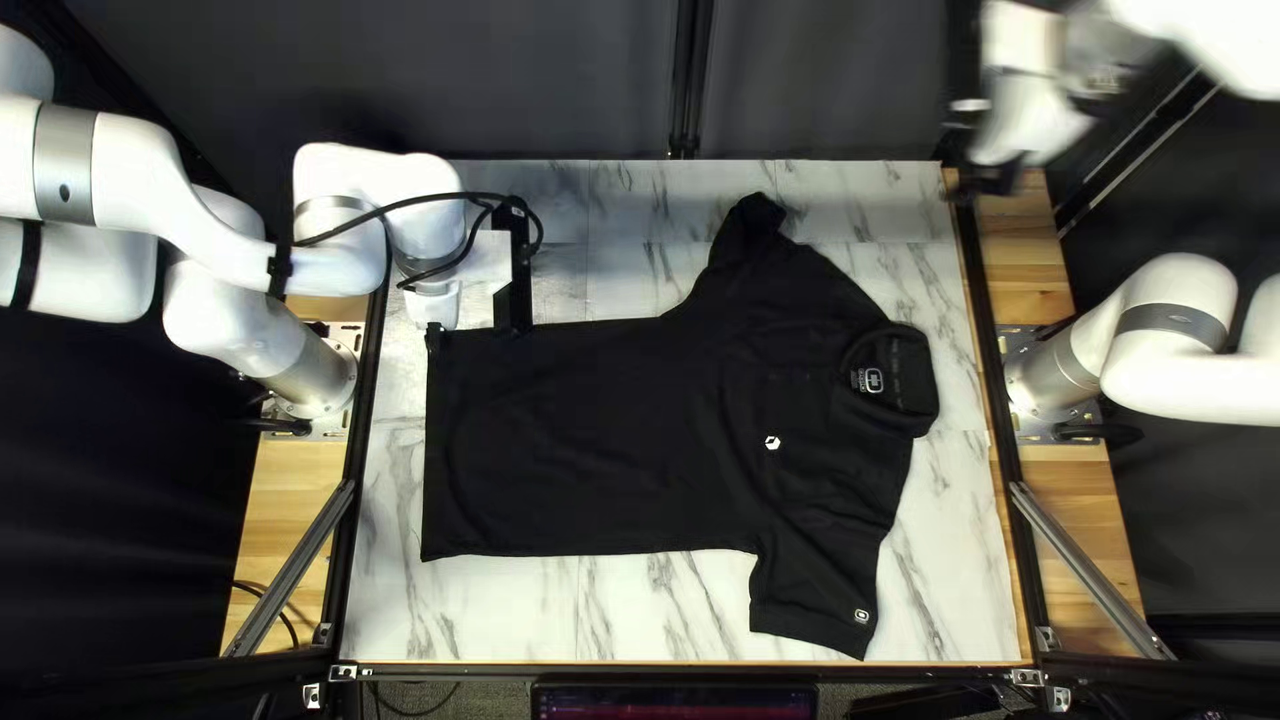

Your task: Fold t-shirt

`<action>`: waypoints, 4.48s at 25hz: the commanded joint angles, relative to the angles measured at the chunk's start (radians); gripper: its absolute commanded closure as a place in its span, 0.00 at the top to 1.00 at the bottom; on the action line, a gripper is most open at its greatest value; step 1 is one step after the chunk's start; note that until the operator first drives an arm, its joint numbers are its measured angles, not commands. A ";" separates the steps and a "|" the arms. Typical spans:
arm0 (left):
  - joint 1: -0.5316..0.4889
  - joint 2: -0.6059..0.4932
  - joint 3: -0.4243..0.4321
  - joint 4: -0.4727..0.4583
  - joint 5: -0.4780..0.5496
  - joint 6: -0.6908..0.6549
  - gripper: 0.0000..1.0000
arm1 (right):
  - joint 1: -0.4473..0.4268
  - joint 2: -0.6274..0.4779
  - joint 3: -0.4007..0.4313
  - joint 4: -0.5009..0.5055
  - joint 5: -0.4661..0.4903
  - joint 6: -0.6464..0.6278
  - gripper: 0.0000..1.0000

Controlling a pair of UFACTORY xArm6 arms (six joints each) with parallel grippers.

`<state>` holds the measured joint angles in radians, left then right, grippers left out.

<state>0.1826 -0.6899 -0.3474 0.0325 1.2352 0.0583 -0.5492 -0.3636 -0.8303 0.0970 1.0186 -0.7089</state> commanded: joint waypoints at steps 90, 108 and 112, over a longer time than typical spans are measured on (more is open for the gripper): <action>0.000 0.000 0.000 0.000 0.000 0.000 1.00 | 0.287 0.461 -0.157 -0.299 -0.063 -0.091 0.00; 0.000 0.000 0.000 0.000 0.000 0.000 1.00 | 0.492 0.360 -0.145 -0.259 0.083 0.152 0.00; 0.000 0.000 0.000 0.000 0.000 0.000 1.00 | 0.519 0.359 -0.169 -0.254 0.114 0.181 0.00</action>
<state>0.1826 -0.6899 -0.3474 0.0325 1.2352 0.0583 -0.0446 -0.0040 -0.9853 -0.1605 1.1145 -0.5458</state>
